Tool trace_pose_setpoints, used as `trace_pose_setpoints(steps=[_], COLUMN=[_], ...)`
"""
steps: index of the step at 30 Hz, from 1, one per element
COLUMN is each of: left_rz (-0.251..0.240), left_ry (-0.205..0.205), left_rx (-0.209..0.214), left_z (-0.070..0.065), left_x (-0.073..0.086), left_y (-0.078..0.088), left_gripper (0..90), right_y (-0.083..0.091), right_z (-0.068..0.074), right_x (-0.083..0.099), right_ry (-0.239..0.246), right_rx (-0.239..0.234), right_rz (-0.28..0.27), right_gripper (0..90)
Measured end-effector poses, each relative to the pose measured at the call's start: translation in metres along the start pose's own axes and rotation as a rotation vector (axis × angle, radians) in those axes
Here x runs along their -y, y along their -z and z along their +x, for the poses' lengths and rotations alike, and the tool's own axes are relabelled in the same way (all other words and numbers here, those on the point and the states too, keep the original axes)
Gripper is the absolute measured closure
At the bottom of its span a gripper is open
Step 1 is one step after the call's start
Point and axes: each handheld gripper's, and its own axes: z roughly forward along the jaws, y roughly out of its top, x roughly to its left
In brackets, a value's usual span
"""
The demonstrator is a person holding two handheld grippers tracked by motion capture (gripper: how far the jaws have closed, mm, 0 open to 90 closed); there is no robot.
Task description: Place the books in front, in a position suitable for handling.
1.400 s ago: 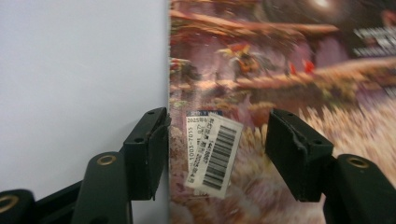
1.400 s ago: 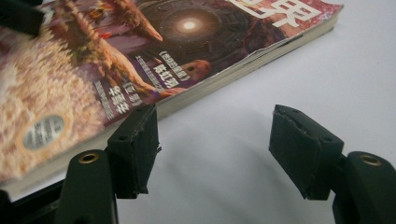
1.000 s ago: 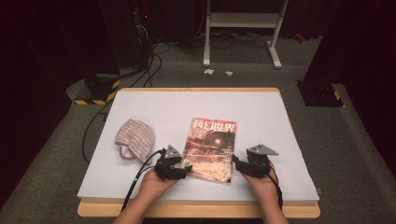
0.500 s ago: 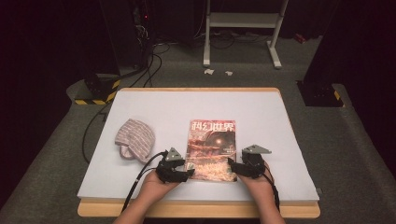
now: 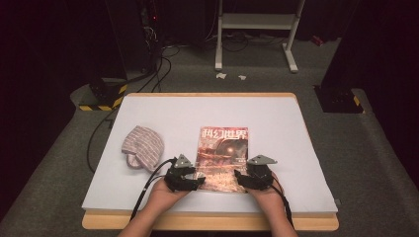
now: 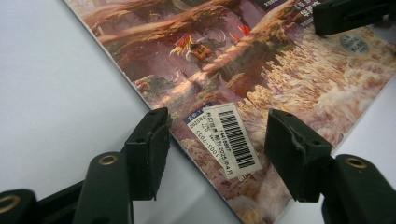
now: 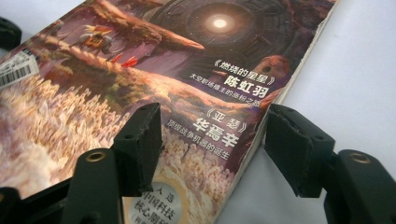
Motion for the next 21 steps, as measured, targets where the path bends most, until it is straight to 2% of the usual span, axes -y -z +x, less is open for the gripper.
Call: trace_pose_setpoints(steps=[6, 7, 9, 13, 14, 18, 21], left_rz=[0.013, 0.006, 0.001, 0.000, -0.014, -0.025, -0.028], left_ry=[-0.001, 0.002, 0.017, 0.021, 0.027, 0.031, 0.019], left_rx=[-0.016, -0.020, -0.027, -0.038, -0.041, -0.044, -0.040], left_z=[0.005, 0.006, 0.007, 0.006, 0.005, 0.004, 0.004], left_x=[0.006, 0.010, 0.018, 0.026, 0.031, 0.036, 0.037], left_y=[0.009, 0.012, 0.020, 0.028, 0.032, 0.035, 0.035], left_gripper=[40.6, 41.3, 43.7, 44.2, 44.2, 44.3, 44.2], right_y=[-0.004, -0.006, -0.008, -0.010, -0.010, -0.009, -0.009], right_z=[0.008, 0.014, 0.019, 0.027, 0.033, 0.037, 0.037], right_x=[-0.003, -0.005, -0.006, -0.006, -0.005, -0.004, -0.003], right_ry=[0.018, 0.034, 0.044, 0.063, 0.080, 0.099, 0.092], right_rx=[-0.022, -0.027, -0.033, -0.042, -0.050, -0.052, -0.059], right_rz=[0.004, 0.002, -0.001, -0.004, -0.006, -0.008, -0.010], right_gripper=[38.8, 38.7, 38.7, 38.8, 38.8, 38.9, 38.8])
